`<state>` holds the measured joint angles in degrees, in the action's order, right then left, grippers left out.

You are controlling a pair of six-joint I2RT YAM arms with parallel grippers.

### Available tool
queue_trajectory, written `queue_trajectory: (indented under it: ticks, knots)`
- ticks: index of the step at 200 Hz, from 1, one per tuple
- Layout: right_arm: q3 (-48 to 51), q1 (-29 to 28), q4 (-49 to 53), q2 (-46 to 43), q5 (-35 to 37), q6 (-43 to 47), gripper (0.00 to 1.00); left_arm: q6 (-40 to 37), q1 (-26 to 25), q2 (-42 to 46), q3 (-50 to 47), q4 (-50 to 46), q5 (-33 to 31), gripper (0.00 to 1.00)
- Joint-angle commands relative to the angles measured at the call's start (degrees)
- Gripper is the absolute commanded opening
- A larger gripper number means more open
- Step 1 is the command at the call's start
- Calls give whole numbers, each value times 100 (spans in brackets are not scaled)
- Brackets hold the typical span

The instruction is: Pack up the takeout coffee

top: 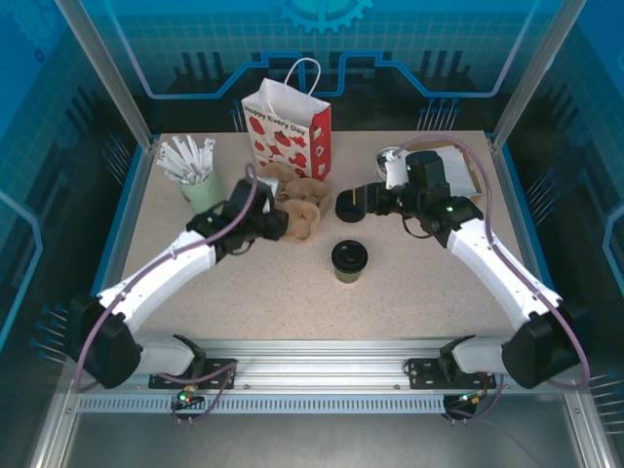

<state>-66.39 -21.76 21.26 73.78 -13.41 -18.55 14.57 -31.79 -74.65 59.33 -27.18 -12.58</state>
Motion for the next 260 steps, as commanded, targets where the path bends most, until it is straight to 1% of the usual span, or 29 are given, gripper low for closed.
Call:
queue_trajectory:
  ticks: [1,14,41,55,84,102,129,162,199,215,241,251,260]
  knots:
    - [161,-57,496,-202,259,238,43,1157,-544,162,-630,-258,-778,42]
    - [162,-57,559,-252,268,302,43,1601,-909,236,-910,-403,-1081,42]
    - [188,-57,549,-233,183,352,43,2419,-1571,268,-1335,-595,-1424,42]
    - [220,-57,498,-196,121,353,43,2799,-1835,209,-1457,-642,-1552,42]
    - [248,-62,432,-118,8,351,43,3342,-2291,-60,-1411,-789,-1672,43]
    - [265,-65,428,-137,-4,367,43,3678,-2484,-221,-1382,-1020,-1788,44]
    - [310,-65,440,-201,58,404,43,3994,-2743,-376,-1447,-992,-1753,46]
    - [372,-64,425,-271,93,404,44,3975,-2859,-558,-1323,-936,-1665,51]
    - [399,-65,453,-338,128,409,44,3998,-2859,-515,-1345,-836,-1504,53]
    - [380,-65,497,-381,137,421,44,3899,-2860,-354,-1269,-945,-1511,55]
    - [379,-78,554,-515,81,473,45,3539,-2823,140,-1113,-1205,-1722,60]
    - [368,-129,612,-584,71,539,46,3394,-2717,370,-1111,-1327,-1745,62]
    - [340,-213,708,-633,59,613,48,3238,-2502,567,-1175,-1390,-1677,64]
